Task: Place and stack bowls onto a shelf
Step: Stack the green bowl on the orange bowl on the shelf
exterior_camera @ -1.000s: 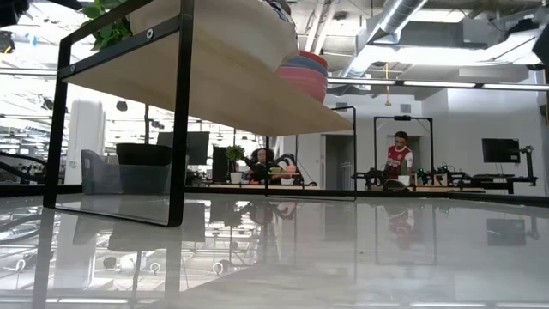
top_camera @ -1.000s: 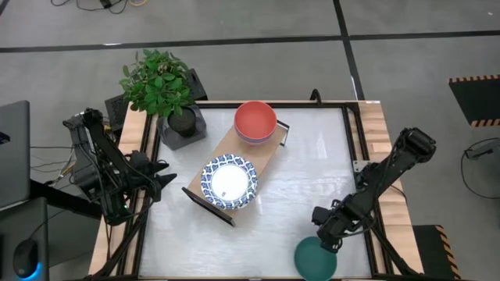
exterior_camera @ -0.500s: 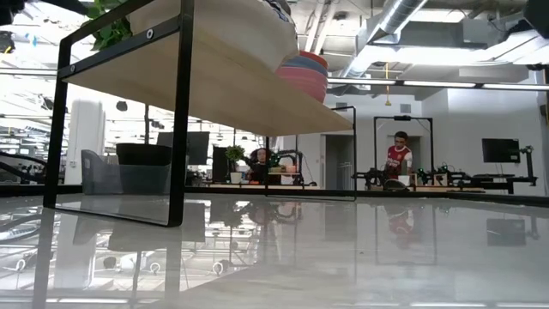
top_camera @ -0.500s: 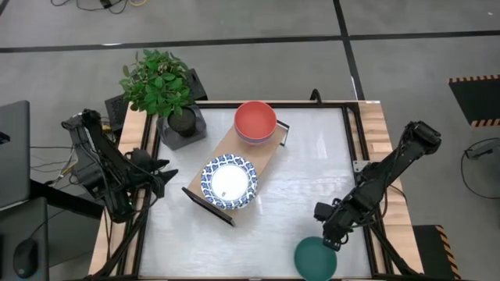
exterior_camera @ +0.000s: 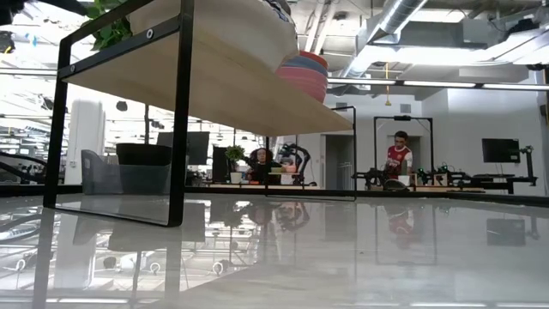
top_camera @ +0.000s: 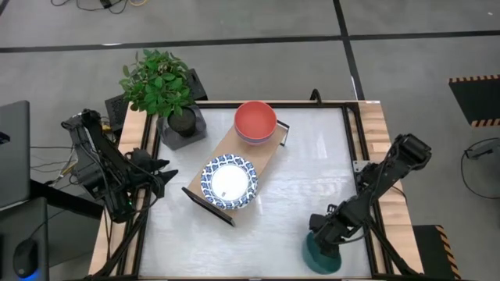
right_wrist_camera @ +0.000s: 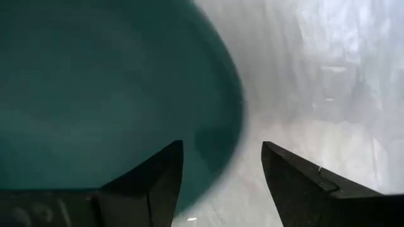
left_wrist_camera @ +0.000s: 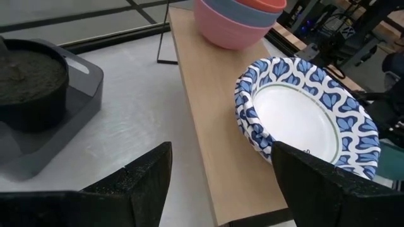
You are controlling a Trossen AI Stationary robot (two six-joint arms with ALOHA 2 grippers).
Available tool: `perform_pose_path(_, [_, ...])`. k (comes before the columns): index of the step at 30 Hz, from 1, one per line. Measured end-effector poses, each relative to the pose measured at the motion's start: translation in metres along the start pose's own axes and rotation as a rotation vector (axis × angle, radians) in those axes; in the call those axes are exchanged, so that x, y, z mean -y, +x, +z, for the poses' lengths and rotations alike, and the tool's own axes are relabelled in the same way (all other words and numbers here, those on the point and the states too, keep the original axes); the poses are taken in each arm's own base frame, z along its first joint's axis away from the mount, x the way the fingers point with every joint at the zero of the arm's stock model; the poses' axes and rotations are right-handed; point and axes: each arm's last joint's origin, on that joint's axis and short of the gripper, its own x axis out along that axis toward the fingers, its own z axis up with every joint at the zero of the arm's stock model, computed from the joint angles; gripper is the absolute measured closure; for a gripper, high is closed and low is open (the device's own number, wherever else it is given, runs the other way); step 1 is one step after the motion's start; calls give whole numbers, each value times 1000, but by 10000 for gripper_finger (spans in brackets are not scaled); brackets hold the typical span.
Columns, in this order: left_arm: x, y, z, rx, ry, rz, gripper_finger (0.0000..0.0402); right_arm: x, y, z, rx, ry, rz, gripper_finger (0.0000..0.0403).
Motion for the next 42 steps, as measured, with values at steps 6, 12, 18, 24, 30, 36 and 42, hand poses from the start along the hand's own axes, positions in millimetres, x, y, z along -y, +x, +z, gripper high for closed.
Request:
perform_pose_path(6, [0,0,0,1,16,1,148,-1,-3,0,9,-2,17,163])
perform_pose_path(12, [0,0,0,1,19,2,148,-1,-6,1,18,4,32,182])
perform_pose_path(18, [0,0,0,1,19,2,148,2,-7,6,27,19,27,320])
perform_pose_path(24, [0,0,0,1,20,2,148,6,-17,15,17,9,-26,380])
perform_pose_path(30, [0,0,0,1,21,2,148,17,-73,36,-19,-118,-116,380])
perform_pose_path(36, [0,0,0,1,24,2,148,51,-169,64,170,-103,-182,380])
perform_pose_path(42, [0,0,0,2,38,2,148,101,-266,94,546,152,-199,380])
